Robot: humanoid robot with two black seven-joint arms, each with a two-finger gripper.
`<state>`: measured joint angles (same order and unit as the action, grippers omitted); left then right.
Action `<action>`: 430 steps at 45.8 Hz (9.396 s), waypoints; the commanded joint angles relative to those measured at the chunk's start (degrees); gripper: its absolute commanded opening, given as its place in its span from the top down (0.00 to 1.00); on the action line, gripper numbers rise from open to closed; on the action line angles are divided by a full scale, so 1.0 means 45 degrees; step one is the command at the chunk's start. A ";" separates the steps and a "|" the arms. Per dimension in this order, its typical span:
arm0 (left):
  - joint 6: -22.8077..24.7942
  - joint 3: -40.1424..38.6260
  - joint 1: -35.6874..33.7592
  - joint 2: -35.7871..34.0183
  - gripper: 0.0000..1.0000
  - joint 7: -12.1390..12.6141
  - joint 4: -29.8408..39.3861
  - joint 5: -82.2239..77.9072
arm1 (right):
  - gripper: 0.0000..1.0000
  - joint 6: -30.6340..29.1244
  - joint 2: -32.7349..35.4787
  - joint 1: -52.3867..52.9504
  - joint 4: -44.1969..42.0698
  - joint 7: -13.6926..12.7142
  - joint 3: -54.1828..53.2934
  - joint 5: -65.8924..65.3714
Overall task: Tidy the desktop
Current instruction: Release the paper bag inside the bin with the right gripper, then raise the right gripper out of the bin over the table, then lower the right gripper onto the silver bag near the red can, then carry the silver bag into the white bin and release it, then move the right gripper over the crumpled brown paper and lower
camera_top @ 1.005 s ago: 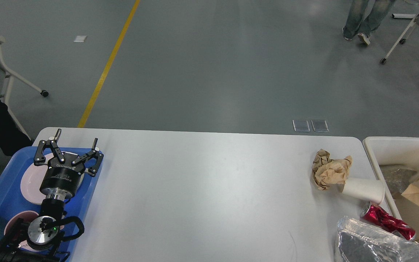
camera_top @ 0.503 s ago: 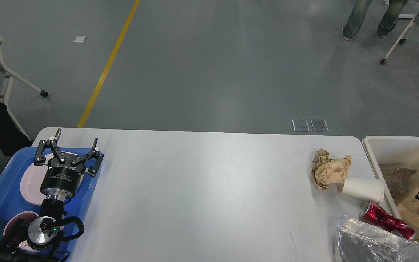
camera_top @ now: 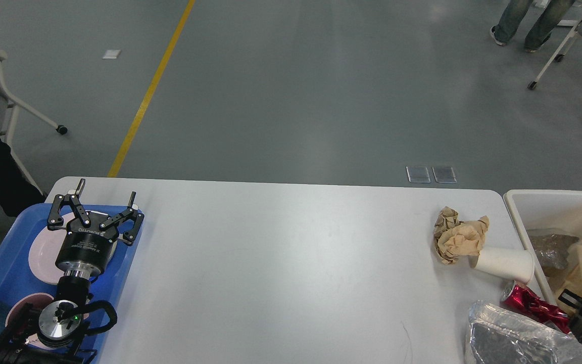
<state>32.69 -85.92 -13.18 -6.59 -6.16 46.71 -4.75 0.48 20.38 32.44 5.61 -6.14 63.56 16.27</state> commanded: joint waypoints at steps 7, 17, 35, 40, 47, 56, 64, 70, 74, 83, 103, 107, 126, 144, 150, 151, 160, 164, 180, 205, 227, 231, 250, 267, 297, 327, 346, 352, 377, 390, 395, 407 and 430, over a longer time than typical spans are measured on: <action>0.0001 0.0011 0.0000 0.0000 0.04 0.0001 0.0010 0.0001 | 0.00 0.1671 -0.0016 0.0017 0.0198 0.0056 -0.0003 -0.0003; 0.0001 -0.0008 0.0000 0.0000 0.04 0.0001 0.0010 0.0001 | 0.00 0.1671 0.0003 0.0114 0.0199 0.0056 -0.0003 -0.0023; 0.0001 -0.0008 0.0000 0.0000 0.04 0.0001 -0.0010 0.0021 | 0.00 -0.0767 0.1154 0.4113 0.3085 0.0056 0.0016 -0.0412; 0.0001 0.0011 0.0000 0.0000 0.04 0.0001 0.0010 0.0001 | 0.00 -0.2057 0.1663 0.6964 0.5643 0.0017 0.0231 -0.1718; 0.0001 0.0011 0.0000 0.0000 0.04 0.0001 0.0010 0.0021 | 0.00 -0.4263 0.1663 1.0949 0.9276 -0.0061 0.0368 -0.3869; 0.0001 0.0011 0.0000 0.0000 0.04 0.0001 0.0010 0.0001 | 0.00 -0.8188 0.0143 1.5423 1.1389 -0.0334 0.1519 -0.3890; 0.0001 0.0011 0.0000 0.0000 0.04 0.0001 -0.0010 0.0001 | 0.00 -1.0224 -0.0641 1.8040 1.3495 -0.0334 0.1949 -0.3831; 0.0001 0.0011 0.0000 0.0000 0.04 0.0001 -0.0010 0.0001 | 0.00 -0.9210 -0.0660 2.1224 1.7420 -0.0334 0.2398 -0.3539; 0.0001 -0.0008 0.0000 0.0000 0.04 0.0001 -0.0010 0.0001 | 0.00 -0.8506 -0.0739 2.2358 1.8848 -0.0354 0.2497 -0.3090; 0.0001 0.0011 0.0000 0.0000 0.04 0.0001 -0.0010 0.0001 | 0.07 -0.8407 -0.1071 2.3278 1.9944 -0.0335 0.2614 -0.3031; 0.0001 -0.0008 0.0000 0.0000 0.04 0.0001 -0.0010 0.0001 | 0.07 -0.7060 -0.0368 2.0215 1.9925 -0.0334 0.2946 -0.3148; 0.0001 -0.0008 0.0000 0.0000 0.04 0.0001 -0.0010 0.0001 | 0.07 -0.6476 -0.0446 1.9199 1.9886 -0.0334 0.2849 -0.3187; 0.0001 -0.0008 0.0000 0.0000 0.04 0.0001 -0.0010 0.0001 | 0.07 -0.2414 -0.1402 1.4454 1.8599 -0.0334 0.2615 -0.3148; 0.0001 -0.0008 0.0000 0.0000 0.04 0.0001 -0.0010 0.0001 | 0.14 -0.0967 -0.2594 1.0720 1.5863 -0.0373 0.1735 -0.2952; 0.0001 -0.0008 0.0000 0.0000 0.04 0.0001 -0.0010 0.0001 | 0.32 -0.0829 -0.2594 1.0662 1.5706 -0.0373 0.1774 -0.2855; 0.0001 -0.0008 0.0000 0.0000 0.04 0.0001 -0.0010 0.0001 | 0.37 -0.0829 -0.2594 1.0623 1.5706 -0.0373 0.1774 -0.2835; 0.0001 -0.0008 0.0000 0.0000 0.04 0.0001 -0.0010 0.0001 | 0.87 -0.0557 -0.2575 1.0193 1.5706 -0.0373 0.1755 -0.2661; 0.0001 -0.0008 0.0000 0.0000 0.04 0.0001 -0.0010 0.0001 | 0.92 0.0068 -0.2575 1.0173 1.5726 -0.0373 0.1755 -0.1958; 0.0001 -0.0008 0.0000 0.0000 0.04 0.0001 -0.0010 0.0021 | 1.00 -0.0087 -0.2594 1.0232 1.6136 -0.0354 0.1735 -0.1234; 0.0001 -0.0008 0.0000 0.0000 0.04 0.0001 -0.0010 0.0021 | 1.00 -0.4185 -0.1696 1.5422 1.8849 -0.0295 0.2008 -0.1097; 0.0001 -0.0008 0.0000 0.0000 0.04 0.0001 -0.0010 0.0001 | 1.00 -0.8134 -0.0915 2.3864 2.0628 -0.0295 0.3902 -0.0257; 0.0001 -0.0008 0.0000 0.0000 0.04 0.0001 -0.0010 0.0021 | 1.00 -0.7920 -0.0895 2.3865 2.0550 -0.0295 0.4196 -0.0199; 0.0001 -0.0008 0.0000 0.0000 0.04 0.0001 -0.0010 0.0001 | 1.00 -0.4267 0.0061 2.0177 1.7313 -0.0354 0.6188 -0.0355; 0.0001 -0.0008 0.0000 0.0000 0.04 0.0001 -0.0010 0.0001 | 1.00 -0.1631 0.1683 1.2756 1.1608 -0.0354 0.3886 0.0309; 0.0001 0.0011 0.0000 0.0000 0.04 0.0001 -0.0010 0.0001 | 1.00 -0.0478 0.0551 0.1853 0.0648 -0.0510 -0.3343 0.1286; 0.0001 -0.0008 0.0000 0.0000 0.04 0.0001 -0.0010 0.0001 | 0.00 0.2941 -0.0173 0.1267 0.0277 -0.0491 -0.3499 0.1305; 0.0001 -0.0008 0.0000 0.0000 0.04 0.0001 -0.0010 0.0001 | 0.00 0.2258 -0.0075 0.2573 0.0588 -0.0608 -0.3245 0.0721; 0.0001 -0.0008 0.0000 0.0000 0.04 0.0001 -0.0010 0.0001 | 0.00 0.0561 0.0217 0.4584 0.2031 -0.0783 -0.2582 -0.1016; 0.0001 -0.0008 0.0000 0.0000 0.04 0.0001 -0.0010 0.0021 | 0.00 -0.3130 0.0513 1.5579 1.3730 -0.3733 -0.0336 -0.3812; 0.0001 -0.0008 0.0000 0.0000 0.04 0.0001 -0.0010 0.0001 | 0.00 -0.9324 -0.0973 1.9975 1.6250 -0.3674 0.0016 -0.3520; 0.0001 -0.0008 0.0000 0.0000 0.04 0.0001 -0.0010 0.0021 | 0.00 -0.9364 -0.0915 2.1089 1.7755 -0.3674 0.0017 -0.3031; 0.0001 -0.0008 0.0000 0.0000 0.04 0.0001 -0.0010 0.0021 | 0.00 -0.9228 -0.0232 2.1170 1.7758 -0.3596 -0.0003 -0.2523; 0.0001 -0.0008 0.0000 0.0000 0.04 0.0001 -0.0010 0.0001 | 0.00 -0.8056 -0.0680 1.5079 1.1238 -0.3577 -0.0315 -0.2601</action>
<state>32.71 -85.95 -13.18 -6.59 -6.15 46.67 -4.71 -36.12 17.70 107.07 65.47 -22.58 62.81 4.71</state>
